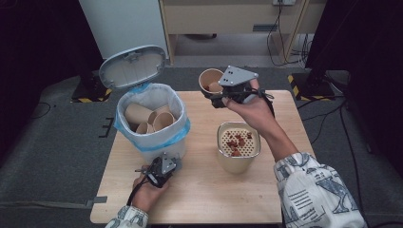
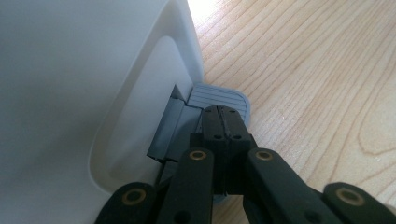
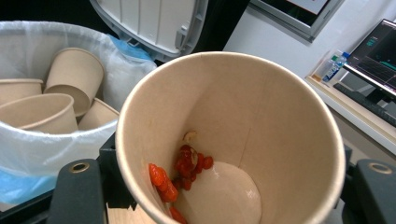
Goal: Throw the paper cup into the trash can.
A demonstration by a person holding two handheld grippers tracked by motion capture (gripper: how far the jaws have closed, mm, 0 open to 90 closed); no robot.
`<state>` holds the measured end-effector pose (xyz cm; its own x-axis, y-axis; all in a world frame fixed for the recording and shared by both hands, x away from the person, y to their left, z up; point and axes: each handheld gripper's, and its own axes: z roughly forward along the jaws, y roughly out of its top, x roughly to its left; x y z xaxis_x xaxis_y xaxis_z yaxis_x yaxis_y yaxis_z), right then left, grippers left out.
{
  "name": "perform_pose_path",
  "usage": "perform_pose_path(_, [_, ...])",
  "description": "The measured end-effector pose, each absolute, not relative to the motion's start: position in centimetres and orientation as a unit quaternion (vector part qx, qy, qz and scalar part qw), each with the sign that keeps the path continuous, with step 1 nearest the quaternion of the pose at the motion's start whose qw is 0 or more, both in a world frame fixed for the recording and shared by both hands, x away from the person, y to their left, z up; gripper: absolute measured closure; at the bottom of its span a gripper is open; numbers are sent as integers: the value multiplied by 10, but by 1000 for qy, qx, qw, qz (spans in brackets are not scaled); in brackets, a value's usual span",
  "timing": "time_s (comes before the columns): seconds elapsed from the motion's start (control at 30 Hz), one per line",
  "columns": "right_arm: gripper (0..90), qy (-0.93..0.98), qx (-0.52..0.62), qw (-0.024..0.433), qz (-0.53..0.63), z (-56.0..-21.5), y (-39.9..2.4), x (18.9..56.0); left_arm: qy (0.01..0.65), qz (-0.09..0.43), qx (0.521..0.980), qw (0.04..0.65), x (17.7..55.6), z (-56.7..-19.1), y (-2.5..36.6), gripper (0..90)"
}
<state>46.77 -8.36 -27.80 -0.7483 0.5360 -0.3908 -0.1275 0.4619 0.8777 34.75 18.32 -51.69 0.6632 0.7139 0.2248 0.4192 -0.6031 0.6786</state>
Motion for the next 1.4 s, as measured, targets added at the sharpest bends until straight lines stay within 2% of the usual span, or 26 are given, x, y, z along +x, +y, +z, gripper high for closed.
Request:
perform_pose_path(0.73, [287,793,132,273,529,-272,-39,478,329,243,861,303,348,-517,184,898])
perform_pose_path(1.4, [286,793,122,230,551,-273,-2,471,330,245,861,300,347,-517,183,898])
